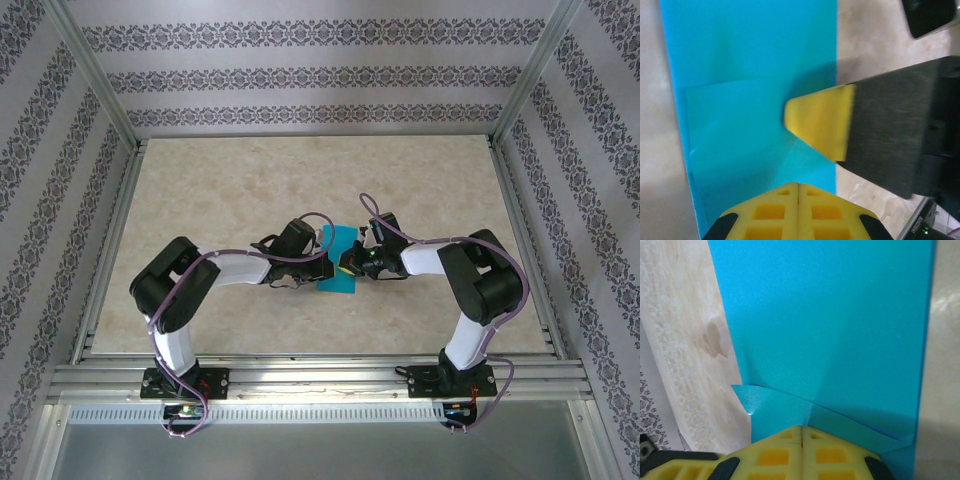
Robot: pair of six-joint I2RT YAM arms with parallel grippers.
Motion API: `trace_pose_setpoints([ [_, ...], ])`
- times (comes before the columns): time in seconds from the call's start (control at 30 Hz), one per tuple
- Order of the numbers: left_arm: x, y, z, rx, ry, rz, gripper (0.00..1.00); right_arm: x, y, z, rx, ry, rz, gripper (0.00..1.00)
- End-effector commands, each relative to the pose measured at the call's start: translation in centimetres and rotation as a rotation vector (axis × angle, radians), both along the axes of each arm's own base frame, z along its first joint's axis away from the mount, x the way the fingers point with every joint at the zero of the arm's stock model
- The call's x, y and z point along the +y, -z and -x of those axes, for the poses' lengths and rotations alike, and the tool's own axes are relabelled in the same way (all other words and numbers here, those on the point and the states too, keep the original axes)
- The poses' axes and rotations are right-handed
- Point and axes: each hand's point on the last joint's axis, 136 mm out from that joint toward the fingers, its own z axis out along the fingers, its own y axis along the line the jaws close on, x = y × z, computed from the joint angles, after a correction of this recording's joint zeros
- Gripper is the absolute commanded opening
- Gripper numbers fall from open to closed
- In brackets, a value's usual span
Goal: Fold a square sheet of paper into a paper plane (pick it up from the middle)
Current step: Fold the triangle a second time at the center of the table.
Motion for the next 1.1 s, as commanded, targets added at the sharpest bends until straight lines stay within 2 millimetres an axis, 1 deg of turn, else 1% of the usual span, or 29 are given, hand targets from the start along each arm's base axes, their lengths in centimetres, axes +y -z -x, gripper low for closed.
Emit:
trace_pose_setpoints([
  [0.0, -1.0, 0.3, -0.3, 0.003, -0.02, 0.026, 0.01, -2.2, 3.2, 1.7, 0.091, 0.028, 0.12, 0.0],
  [0.1, -0.5, 1.5, 0.1, 0.02, -0.032, 0.016, 0.01, -2.3, 3.3, 1.9, 0.095, 0.031, 0.127, 0.0],
  [0.17, 0.6, 2.6, 0.8, 0.041, -0.045, -0.033, 0.01, -2.4, 3.5, 1.9, 0.101, 0.032, 0.132, 0.0],
  [0.27, 2.2, 3.6, 1.9, 0.054, -0.067, -0.07, 0.02, -2.7, 3.9, 2.1, 0.112, 0.028, 0.151, 0.0],
  [0.5, 5.1, 5.4, 4.8, 0.102, -0.095, -0.115, 0.03, -3.2, 4.5, 2.4, 0.121, 0.027, 0.181, 0.0],
  [0.63, 6.2, 5.7, 5.7, 0.1, -0.106, -0.136, 0.04, -3.4, 4.4, 2.3, 0.116, 0.029, 0.188, 0.0],
  [0.77, 6.7, 5.6, 6.4, 0.087, -0.088, -0.135, 0.05, -3.4, 4.4, 2.4, 0.119, 0.027, 0.189, 0.0],
  [0.83, 6.9, 5.2, 6.3, 0.069, -0.089, -0.135, 0.05, -3.3, 4.3, 2.3, 0.118, 0.026, 0.183, 0.0],
  [0.9, 6.4, 3.9, 5.6, 0.033, -0.086, -0.115, 0.05, -3.2, 4.1, 2.2, 0.114, 0.025, 0.18, 0.0],
  [1.07, 4.3, 0.0, 3.5, -0.045, -0.06, -0.05, 0.04, -3.3, 3.9, 2.1, 0.111, 0.029, 0.182, 0.0],
])
